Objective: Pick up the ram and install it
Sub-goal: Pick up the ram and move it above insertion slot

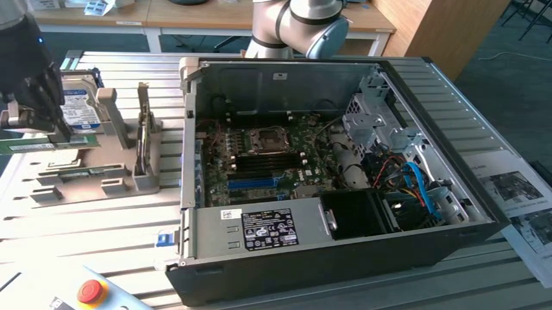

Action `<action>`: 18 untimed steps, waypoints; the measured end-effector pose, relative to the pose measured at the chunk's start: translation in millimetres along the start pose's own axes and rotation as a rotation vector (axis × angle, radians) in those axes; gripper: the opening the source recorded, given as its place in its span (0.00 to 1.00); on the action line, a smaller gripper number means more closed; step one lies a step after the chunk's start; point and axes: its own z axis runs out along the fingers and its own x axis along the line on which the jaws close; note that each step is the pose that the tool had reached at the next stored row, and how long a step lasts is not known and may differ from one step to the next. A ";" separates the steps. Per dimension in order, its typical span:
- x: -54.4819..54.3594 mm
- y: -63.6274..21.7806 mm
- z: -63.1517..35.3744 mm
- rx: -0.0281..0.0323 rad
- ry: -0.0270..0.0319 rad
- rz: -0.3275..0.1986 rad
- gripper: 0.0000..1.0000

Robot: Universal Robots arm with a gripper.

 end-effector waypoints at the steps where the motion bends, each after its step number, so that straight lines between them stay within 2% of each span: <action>1: 0.0 0.0 -2.0 0.0000 0.0000 0.000 0.12; 18: -0.2 0.8 -35.0 0.0000 0.0000 0.000 0.12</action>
